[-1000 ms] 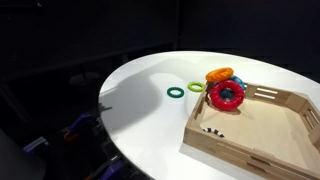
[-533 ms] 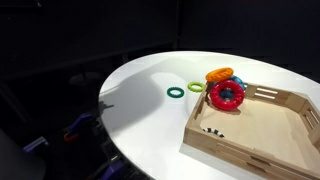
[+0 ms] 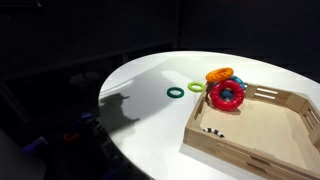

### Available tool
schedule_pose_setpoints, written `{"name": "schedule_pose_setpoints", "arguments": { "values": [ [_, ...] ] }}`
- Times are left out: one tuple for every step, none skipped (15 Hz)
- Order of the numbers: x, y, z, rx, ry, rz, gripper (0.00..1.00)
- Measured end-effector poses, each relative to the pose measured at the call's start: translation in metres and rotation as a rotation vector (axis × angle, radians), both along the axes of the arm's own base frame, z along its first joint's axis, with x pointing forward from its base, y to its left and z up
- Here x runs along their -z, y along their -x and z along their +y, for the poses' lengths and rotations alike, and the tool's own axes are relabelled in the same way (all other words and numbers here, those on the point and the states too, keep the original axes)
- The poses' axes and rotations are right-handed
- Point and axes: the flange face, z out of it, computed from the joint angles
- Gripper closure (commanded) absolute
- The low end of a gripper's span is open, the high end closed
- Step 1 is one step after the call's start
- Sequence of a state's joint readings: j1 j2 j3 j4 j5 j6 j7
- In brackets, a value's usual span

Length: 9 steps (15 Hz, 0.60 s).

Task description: Pick up the dark green ring on the table and put it in the wooden tray

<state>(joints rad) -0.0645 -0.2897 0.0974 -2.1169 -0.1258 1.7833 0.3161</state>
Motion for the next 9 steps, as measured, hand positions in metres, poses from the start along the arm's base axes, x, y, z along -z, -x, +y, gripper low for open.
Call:
{"name": "schedule_pose_setpoints", "arguments": {
  "values": [
    [0.008,-0.004,-0.004,0.005,-0.008,0.010,0.00],
    [0.016,-0.009,-0.008,0.011,-0.017,0.019,0.00],
    [0.023,-0.012,-0.013,0.017,-0.026,0.025,0.00],
    [0.031,-0.016,-0.018,0.020,-0.037,0.032,0.00],
    [0.038,-0.018,-0.023,0.018,-0.046,0.037,0.00],
    [0.046,-0.021,-0.028,0.013,-0.053,0.042,0.00],
    [0.053,-0.023,-0.032,0.009,-0.058,0.050,0.00],
    [0.059,-0.025,-0.036,0.007,-0.064,0.061,0.00],
    [0.064,-0.026,-0.039,0.006,-0.070,0.070,0.00]
  ]
}}
